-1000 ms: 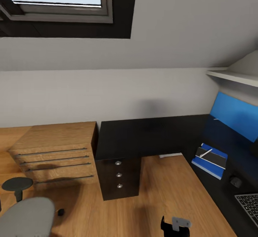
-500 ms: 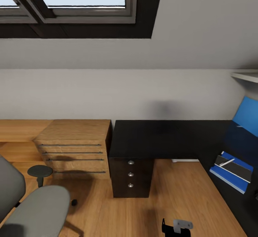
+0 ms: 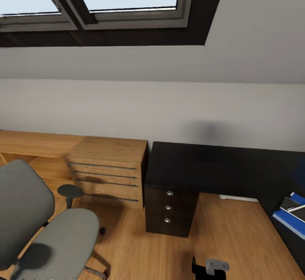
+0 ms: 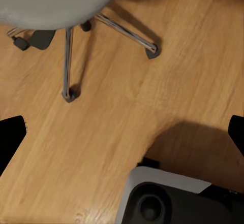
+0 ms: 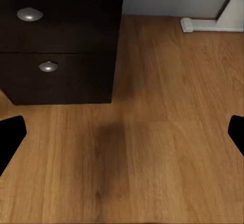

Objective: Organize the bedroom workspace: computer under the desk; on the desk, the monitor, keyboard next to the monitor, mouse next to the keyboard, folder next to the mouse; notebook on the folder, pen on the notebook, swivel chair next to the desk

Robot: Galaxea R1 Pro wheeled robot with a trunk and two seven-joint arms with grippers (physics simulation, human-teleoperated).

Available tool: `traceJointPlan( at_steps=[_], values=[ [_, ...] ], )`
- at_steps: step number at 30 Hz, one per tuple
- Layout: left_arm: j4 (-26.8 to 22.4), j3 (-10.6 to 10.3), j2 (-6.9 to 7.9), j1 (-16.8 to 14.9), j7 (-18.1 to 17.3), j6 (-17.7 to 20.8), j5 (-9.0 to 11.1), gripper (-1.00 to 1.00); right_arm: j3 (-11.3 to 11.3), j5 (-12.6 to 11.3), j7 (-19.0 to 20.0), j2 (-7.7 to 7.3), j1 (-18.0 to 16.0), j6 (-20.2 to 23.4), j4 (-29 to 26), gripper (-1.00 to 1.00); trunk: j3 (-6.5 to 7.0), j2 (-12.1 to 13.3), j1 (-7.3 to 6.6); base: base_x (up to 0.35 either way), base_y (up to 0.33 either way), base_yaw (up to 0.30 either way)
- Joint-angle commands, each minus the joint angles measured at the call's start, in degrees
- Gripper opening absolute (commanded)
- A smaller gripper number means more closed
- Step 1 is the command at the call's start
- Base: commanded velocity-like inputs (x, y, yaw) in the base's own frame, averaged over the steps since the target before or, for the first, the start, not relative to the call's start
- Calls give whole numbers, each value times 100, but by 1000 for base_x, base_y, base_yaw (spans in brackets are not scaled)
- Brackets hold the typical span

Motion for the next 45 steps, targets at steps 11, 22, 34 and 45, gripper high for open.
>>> traceJointPlan(
  at_steps=[11,22,34,45],
  values=[
    [134,-38,-10,2,23,-65,25,100,49,-33,-31,8,10,-229,13,100,-11,-11,4,-89,-19,280],
    [185,-47,-15,2,46,-62,18,100,57,-27,-39,28,12,-266,14,100,-11,-11,4,-301,-93,280],
    [188,-21,-7,2,57,-63,31,100,65,-22,-64,39,118,-733,14,100,-11,-11,4,-233,-128,280],
    [191,6,2,2,57,-70,43,100,76,-1,-83,103,325,-1684,28,100,-11,-11,4,-10,-4,280]
  ],
)
